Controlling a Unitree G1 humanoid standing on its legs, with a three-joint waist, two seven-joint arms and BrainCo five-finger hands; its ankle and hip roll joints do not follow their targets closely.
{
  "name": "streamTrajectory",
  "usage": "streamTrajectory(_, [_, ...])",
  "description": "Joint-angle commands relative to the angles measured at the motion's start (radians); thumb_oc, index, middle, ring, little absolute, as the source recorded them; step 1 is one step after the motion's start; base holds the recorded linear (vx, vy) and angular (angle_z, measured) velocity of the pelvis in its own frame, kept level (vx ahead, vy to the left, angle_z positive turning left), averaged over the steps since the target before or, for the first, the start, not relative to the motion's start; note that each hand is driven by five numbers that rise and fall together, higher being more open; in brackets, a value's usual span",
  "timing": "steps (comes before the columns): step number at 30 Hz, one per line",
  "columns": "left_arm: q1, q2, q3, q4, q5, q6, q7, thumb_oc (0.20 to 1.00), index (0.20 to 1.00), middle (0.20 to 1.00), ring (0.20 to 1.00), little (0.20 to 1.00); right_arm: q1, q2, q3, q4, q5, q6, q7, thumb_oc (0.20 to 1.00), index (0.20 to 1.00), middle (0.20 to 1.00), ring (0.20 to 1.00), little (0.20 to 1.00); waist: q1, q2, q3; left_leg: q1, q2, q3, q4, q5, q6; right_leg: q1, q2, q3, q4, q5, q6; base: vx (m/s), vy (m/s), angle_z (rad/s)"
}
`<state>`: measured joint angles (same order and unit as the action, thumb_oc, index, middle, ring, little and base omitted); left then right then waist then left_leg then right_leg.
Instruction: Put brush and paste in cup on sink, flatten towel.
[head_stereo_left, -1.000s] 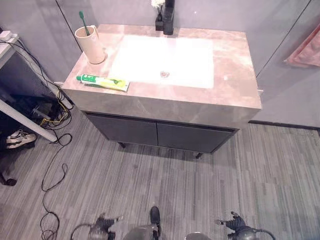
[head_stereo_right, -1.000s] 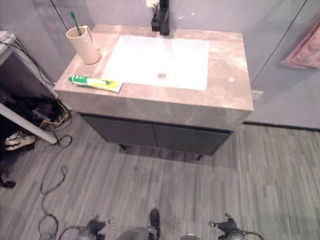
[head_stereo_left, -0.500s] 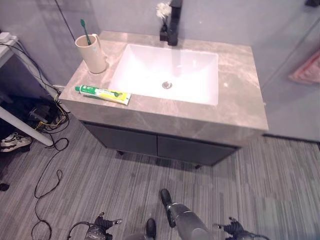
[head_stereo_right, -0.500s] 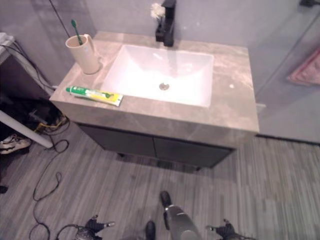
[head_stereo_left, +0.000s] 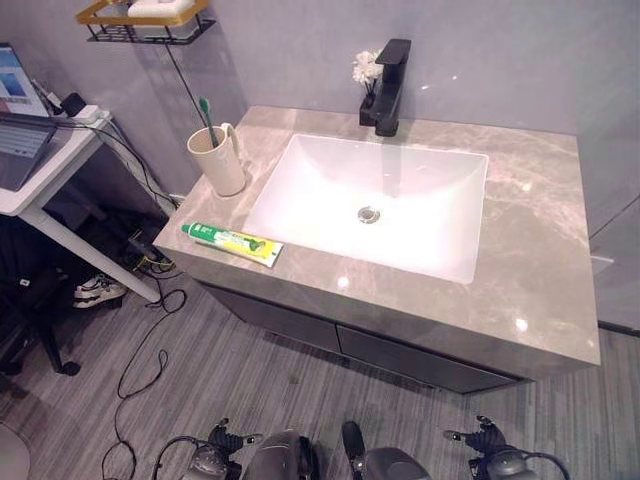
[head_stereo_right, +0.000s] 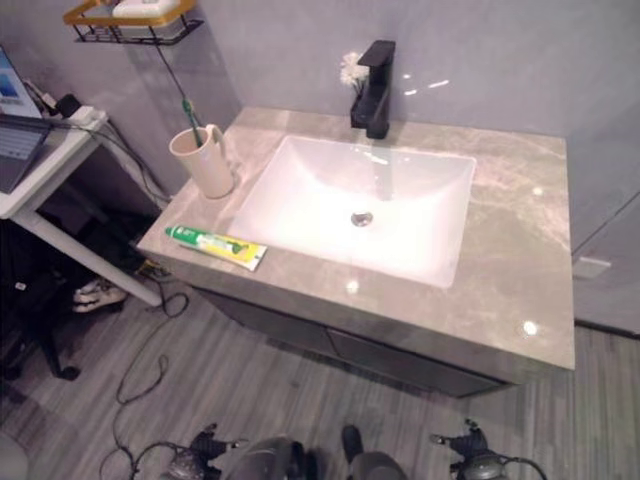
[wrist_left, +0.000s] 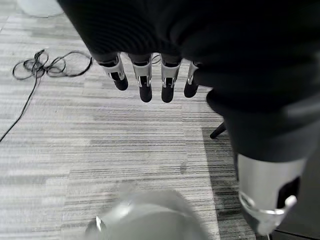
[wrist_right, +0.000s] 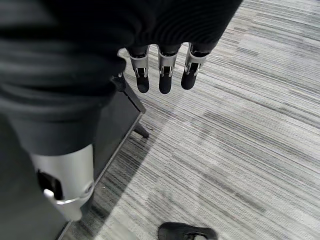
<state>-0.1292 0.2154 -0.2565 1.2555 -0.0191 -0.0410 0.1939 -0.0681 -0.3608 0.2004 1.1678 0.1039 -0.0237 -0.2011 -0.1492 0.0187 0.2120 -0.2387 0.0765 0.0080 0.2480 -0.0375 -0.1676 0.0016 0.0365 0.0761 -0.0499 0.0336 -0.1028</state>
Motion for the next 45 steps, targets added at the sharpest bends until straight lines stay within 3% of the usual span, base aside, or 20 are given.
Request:
streamTrajectory(1, [0.016,0.030,-0.016,-0.005,0.008,0.004,0.042,1.000,1.000,1.000,1.000,1.000,0.042,-0.040,0.010,-0.021,-0.025,-0.007,-0.034,1.000,1.000,1.000,1.000,1.000,0.004,0.004,-0.017,0.047,0.006,-0.031,-0.081,0.115,0.064,-0.020,-0.024,0.070,0.154,-0.101,0.165,0.13,0.134,-0.43])
streamTrajectory(2, [0.016,0.030,-0.016,-0.005,0.008,0.004,0.042,1.000,1.000,1.000,1.000,1.000,0.042,-0.040,0.010,-0.021,-0.025,-0.007,-0.034,1.000,1.000,1.000,1.000,1.000,0.004,0.003,-0.016,0.051,0.005,-0.030,-0.086,0.117,0.063,-0.018,-0.025,0.070,0.155,-0.103,0.165,0.22,0.245,-0.46])
streamTrajectory(3, [0.015,0.034,-0.014,-0.003,0.002,0.006,0.050,1.000,1.000,1.000,1.000,1.000,0.039,-0.043,0.021,-0.016,-0.049,0.001,-0.036,1.000,1.000,1.000,1.000,1.000,0.008,0.015,-0.014,0.041,0.074,-0.070,-0.144,0.185,0.046,-0.011,-0.040,0.102,0.177,-0.126,0.177,0.16,0.171,-0.43])
streamTrajectory(4, [0.015,0.034,-0.014,-0.002,0.002,0.006,0.050,1.000,1.000,1.000,1.000,1.000,0.039,-0.043,0.021,-0.016,-0.049,0.001,-0.036,1.000,1.000,1.000,1.000,1.000,0.009,0.014,-0.013,0.044,0.074,-0.068,-0.146,0.186,0.046,-0.010,-0.040,0.103,0.177,-0.127,0.177,0.32,0.390,-0.63])
streamTrajectory(5, [0.023,0.040,0.000,0.004,-0.005,0.006,0.060,1.000,1.000,1.000,1.000,1.000,0.037,-0.045,0.027,-0.014,-0.061,0.001,-0.036,1.000,1.000,1.000,1.000,1.000,0.022,0.025,-0.014,0.064,0.096,-0.140,-0.172,0.211,0.029,-0.004,-0.047,0.158,0.197,-0.150,0.192,0.26,0.411,-0.94])
streamTrajectory(6, [0.025,0.043,0.008,0.011,-0.010,0.008,0.062,1.000,1.000,1.000,1.000,1.000,0.028,-0.051,0.031,-0.018,-0.066,0.000,-0.031,1.000,1.000,1.000,1.000,1.000,0.033,0.033,-0.012,0.062,0.068,-0.215,-0.110,0.191,0.017,-0.006,-0.056,0.210,0.211,-0.149,0.201,0.29,0.537,-1.24])
streamTrajectory(7, [0.026,0.044,0.010,0.012,-0.012,0.008,0.063,1.000,1.000,1.000,1.000,1.000,0.024,-0.051,0.033,-0.022,-0.067,0.000,-0.029,1.000,1.000,1.000,1.000,1.000,0.033,0.032,-0.011,0.066,0.047,-0.231,-0.074,0.165,0.014,-0.010,-0.070,0.229,0.213,-0.144,0.208,0.15,0.475,-1.24])
streamTrajectory(13, [-0.005,0.077,-0.030,-0.020,0.017,-0.002,0.065,1.000,1.000,1.000,1.000,1.000,0.008,-0.063,-0.007,-0.062,-0.037,0.008,-0.036,1.000,1.000,1.000,1.000,1.000,0.006,0.013,0.005,-0.005,-0.060,-0.091,0.100,-0.080,0.075,-0.074,-0.215,0.292,0.149,-0.050,0.296,0.01,0.414,-0.48])
streamTrajectory(14, [-0.006,0.077,-0.030,-0.020,0.017,-0.002,0.065,1.000,1.000,1.000,1.000,1.000,0.008,-0.063,-0.007,-0.062,-0.037,0.008,-0.036,1.000,1.000,1.000,1.000,1.000,0.007,0.013,0.002,-0.008,-0.061,-0.090,0.097,-0.076,0.075,-0.079,-0.216,0.294,0.148,-0.047,0.297,-0.08,0.442,-0.18])
streamTrajectory(15, [-0.020,0.094,-0.030,-0.030,0.015,-0.003,0.058,1.000,1.000,1.000,1.000,1.000,-0.009,-0.053,-0.021,-0.064,-0.013,0.012,-0.039,1.000,1.000,1.000,1.000,1.000,0.012,0.000,0.005,-0.033,-0.089,-0.040,0.135,-0.112,0.090,-0.115,-0.261,0.302,0.089,0.044,0.325,-0.06,0.286,-0.81])
streamTrajectory(16, [-0.020,0.094,-0.030,-0.030,0.015,-0.003,0.058,1.000,1.000,1.000,1.000,1.000,-0.010,-0.053,-0.020,-0.064,-0.013,0.012,-0.039,1.000,1.000,1.000,1.000,1.000,0.013,-0.002,0.001,-0.036,-0.091,-0.039,0.131,-0.107,0.090,-0.121,-0.263,0.304,0.088,0.046,0.326,-0.09,0.405,-0.83])
streamTrajectory(18, [-0.013,0.121,0.001,-0.048,-0.013,-0.010,0.051,1.000,1.000,1.000,1.000,1.000,-0.037,-0.042,-0.015,-0.082,-0.011,0.012,-0.039,1.000,1.000,1.000,1.000,1.000,0.042,-0.017,0.010,-0.040,-0.087,0.017,0.123,-0.128,0.108,-0.183,-0.280,0.219,0.053,0.109,0.321,-0.12,0.252,-0.66])
streamTrajectory(19, [-0.007,0.132,0.012,-0.062,-0.025,-0.013,0.049,1.000,1.000,1.000,1.000,1.000,-0.041,-0.037,-0.012,-0.106,-0.013,0.008,-0.039,1.000,1.000,1.000,1.000,1.000,0.061,-0.021,0.016,-0.030,-0.083,0.036,0.102,-0.124,0.108,-0.208,-0.279,0.107,0.048,0.115,0.311,-0.15,0.408,-0.97])
streamTrajectory(20, [0.000,0.138,0.019,-0.062,-0.022,-0.012,0.044,1.000,1.000,1.000,1.000,1.000,-0.045,-0.028,0.004,-0.123,-0.018,-0.003,-0.037,1.000,1.000,1.000,1.000,1.000,0.063,-0.022,0.014,-0.007,-0.098,0.056,0.055,-0.107,0.124,-0.184,-0.223,0.029,0.065,0.065,0.294,-0.10,0.327,-1.24])
streamTrajectory(21, [0.000,0.138,0.020,-0.062,-0.022,-0.012,0.044,1.000,1.000,1.000,1.000,1.000,-0.045,-0.028,0.004,-0.123,-0.018,-0.003,-0.037,1.000,1.000,1.000,1.000,1.000,0.062,-0.024,0.012,-0.008,-0.100,0.056,0.051,-0.103,0.124,-0.186,-0.225,0.029,0.065,0.066,0.294,-0.03,0.340,-1.09])
streamTrajectory(23, [0.017,0.143,0.022,-0.055,-0.003,-0.013,0.033,1.000,1.000,1.000,1.000,1.000,-0.036,-0.017,0.031,-0.111,-0.039,-0.003,-0.021,1.000,1.000,1.000,1.000,1.000,0.082,-0.019,-0.010,0.042,-0.123,0.059,-0.047,-0.058,0.135,-0.127,-0.159,0.043,0.097,0.016,0.280,0.00,0.295,-0.36])
streamTrajectory(25, [0.023,0.144,0.022,-0.051,0.005,-0.014,0.032,1.000,1.000,1.000,1.000,1.000,-0.037,-0.017,0.039,-0.105,-0.051,-0.001,-0.018,1.000,1.000,1.000,1.000,1.000,0.086,-0.017,-0.014,0.056,-0.125,0.056,-0.073,-0.043,0.135,-0.109,-0.148,0.042,0.103,0.003,0.277,-0.03,0.144,0.06])
streamTrajectory(26, [0.021,0.147,0.007,-0.055,0.023,-0.013,0.027,1.000,1.000,1.000,1.000,1.000,-0.052,-0.019,0.056,-0.083,-0.076,0.003,-0.019,1.000,1.000,1.000,1.000,1.000,0.092,-0.010,-0.025,0.064,-0.128,0.035,-0.106,-0.019,0.136,-0.080,-0.117,0.087,0.132,-0.028,0.272,-0.06,0.052,-0.11])
streamTrajectory(38, [0.047,0.169,-0.013,-0.077,0.093,-0.032,0.049,1.000,1.000,1.000,1.000,1.000,-0.069,-0.038,0.078,-0.004,-0.132,0.001,-0.024,1.000,1.000,1.000,1.000,1.000,0.117,-0.037,-0.040,0.095,-0.129,-0.013,-0.145,0.012,0.127,-0.029,-0.106,0.030,0.027,-0.010,0.258,-0.02,-0.058,0.26])
streamTrajectory(45, [0.088,0.221,-0.031,-0.181,0.159,-0.053,0.084,1.000,1.000,1.000,1.000,1.000,-0.028,-0.066,0.069,-0.048,-0.166,-0.020,-0.045,1.000,1.000,1.000,1.000,1.000,0.108,-0.031,-0.031,0.108,-0.109,-0.046,-0.154,0.031,0.113,-0.033,-0.075,0.014,0.056,-0.041,0.223,0.00,-0.109,0.05])
